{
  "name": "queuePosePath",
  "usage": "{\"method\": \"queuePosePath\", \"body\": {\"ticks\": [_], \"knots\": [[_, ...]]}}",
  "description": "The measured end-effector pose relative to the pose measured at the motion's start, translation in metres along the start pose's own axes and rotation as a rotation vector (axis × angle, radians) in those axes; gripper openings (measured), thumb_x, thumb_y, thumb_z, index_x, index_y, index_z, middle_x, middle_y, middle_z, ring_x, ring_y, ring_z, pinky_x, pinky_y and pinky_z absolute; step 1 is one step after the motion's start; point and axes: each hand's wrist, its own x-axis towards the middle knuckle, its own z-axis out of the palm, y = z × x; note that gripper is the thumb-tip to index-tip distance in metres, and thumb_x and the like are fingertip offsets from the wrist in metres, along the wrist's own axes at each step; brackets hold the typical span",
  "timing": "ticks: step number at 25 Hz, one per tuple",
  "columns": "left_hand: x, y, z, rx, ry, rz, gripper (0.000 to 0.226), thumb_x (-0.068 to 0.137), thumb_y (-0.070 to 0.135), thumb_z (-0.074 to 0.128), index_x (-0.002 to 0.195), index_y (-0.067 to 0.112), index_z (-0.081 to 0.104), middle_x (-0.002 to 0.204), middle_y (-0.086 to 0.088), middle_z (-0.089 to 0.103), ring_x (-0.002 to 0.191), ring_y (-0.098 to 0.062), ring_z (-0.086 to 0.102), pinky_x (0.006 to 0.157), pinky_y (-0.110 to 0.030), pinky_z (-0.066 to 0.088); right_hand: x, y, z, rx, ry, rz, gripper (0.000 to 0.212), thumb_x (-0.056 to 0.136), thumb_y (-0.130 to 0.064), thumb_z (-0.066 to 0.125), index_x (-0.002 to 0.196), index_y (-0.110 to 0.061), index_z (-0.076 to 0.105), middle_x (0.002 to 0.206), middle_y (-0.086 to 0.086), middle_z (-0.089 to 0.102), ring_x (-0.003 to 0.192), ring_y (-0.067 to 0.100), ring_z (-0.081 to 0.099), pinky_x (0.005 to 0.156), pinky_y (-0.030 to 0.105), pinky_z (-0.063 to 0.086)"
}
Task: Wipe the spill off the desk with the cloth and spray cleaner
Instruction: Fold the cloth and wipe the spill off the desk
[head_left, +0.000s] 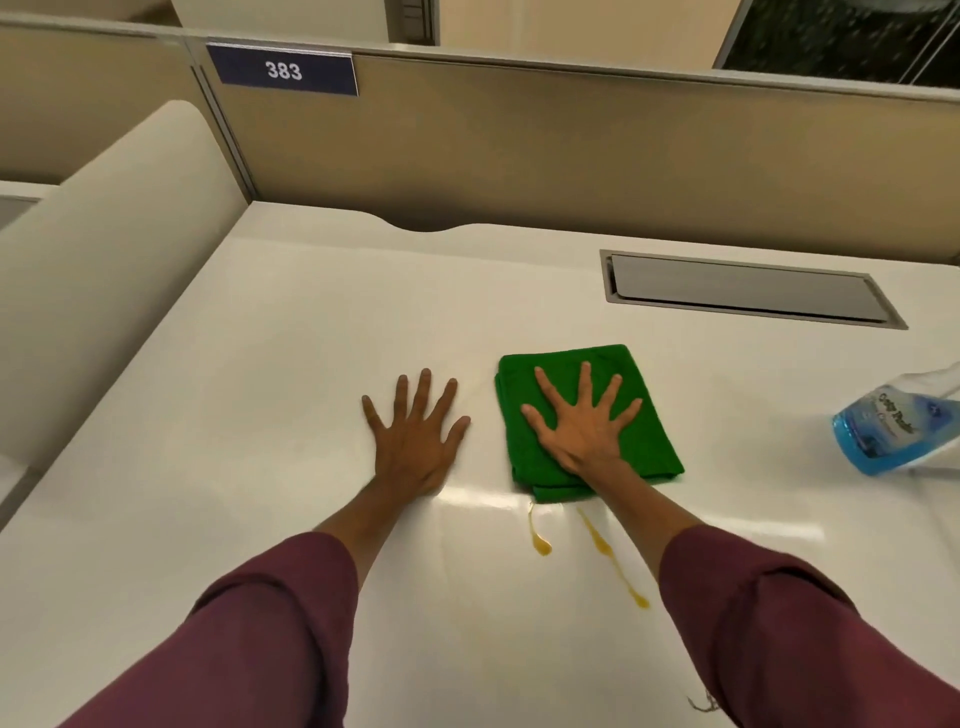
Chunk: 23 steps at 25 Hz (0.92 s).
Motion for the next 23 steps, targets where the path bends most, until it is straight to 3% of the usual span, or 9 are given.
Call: {"method": "queuePosePath", "body": {"ticks": [4, 8, 13, 17, 20, 23], "knots": [[0.0, 0.0, 0.0, -0.024, 0.009, 0.009, 0.06, 0.094, 0.063, 0.012, 0.15, 0.043, 0.004, 0.163, 0.003, 0.002, 0.149, -0.026, -0.001, 0.111, -0.068, -0.004, -0.045, 0.016, 0.017, -0.078, 0.053, -0.152, 0.064, 0.077, -0.084, 0.006, 0.136, -0.065, -0.013, 0.162, 0.005, -0.004, 0.143, 0.049, -0.012, 0.099, 0.075, -0.017], [-0.001, -0.002, 0.004, -0.023, 0.033, 0.02, 0.061, 0.093, 0.063, 0.008, 0.15, 0.043, 0.004, 0.163, 0.002, 0.003, 0.149, -0.027, -0.001, 0.11, -0.069, -0.004, -0.039, 0.051, 0.008, -0.061, 0.064, -0.031, 0.064, 0.074, -0.085, 0.006, 0.133, -0.068, -0.014, 0.163, 0.003, -0.004, 0.143, 0.048, -0.011, 0.101, 0.078, -0.012], [0.002, -0.003, 0.006, -0.008, 0.021, 0.021, 0.056, 0.096, 0.056, 0.009, 0.151, 0.041, 0.004, 0.163, 0.001, 0.005, 0.149, -0.027, 0.001, 0.11, -0.069, -0.004, -0.004, 0.004, 0.0, -0.025, -0.018, -0.058, 0.059, 0.077, -0.082, 0.007, 0.13, -0.069, -0.016, 0.161, 0.01, -0.012, 0.139, 0.053, -0.017, 0.099, 0.08, -0.013], [0.002, -0.004, 0.003, -0.05, -0.001, 0.025, 0.051, 0.1, 0.045, 0.01, 0.151, 0.041, 0.006, 0.163, 0.0, 0.006, 0.149, -0.027, 0.002, 0.111, -0.068, -0.002, -0.052, -0.028, 0.022, -0.059, 0.034, -0.175, 0.06, 0.078, -0.082, 0.005, 0.134, -0.067, -0.013, 0.162, 0.011, -0.007, 0.141, 0.051, -0.017, 0.097, 0.076, -0.021], [0.001, -0.004, 0.001, -0.059, -0.005, 0.033, 0.051, 0.101, 0.043, 0.012, 0.151, 0.039, 0.008, 0.163, -0.001, 0.008, 0.149, -0.028, 0.002, 0.111, -0.069, -0.002, -0.105, -0.006, 0.038, -0.112, 0.104, -0.224, 0.059, 0.082, -0.081, 0.008, 0.137, -0.066, -0.006, 0.162, 0.009, 0.003, 0.143, 0.049, -0.009, 0.1, 0.077, -0.016], [-0.002, -0.004, -0.004, -0.045, -0.021, 0.066, 0.051, 0.1, 0.046, 0.014, 0.151, 0.039, 0.01, 0.163, -0.001, 0.008, 0.149, -0.028, 0.003, 0.11, -0.07, -0.002, -0.117, 0.035, 0.028, -0.113, 0.103, -0.122, 0.06, 0.08, -0.082, 0.008, 0.136, -0.067, -0.008, 0.163, 0.005, 0.001, 0.144, 0.047, -0.009, 0.1, 0.077, -0.013]]}}
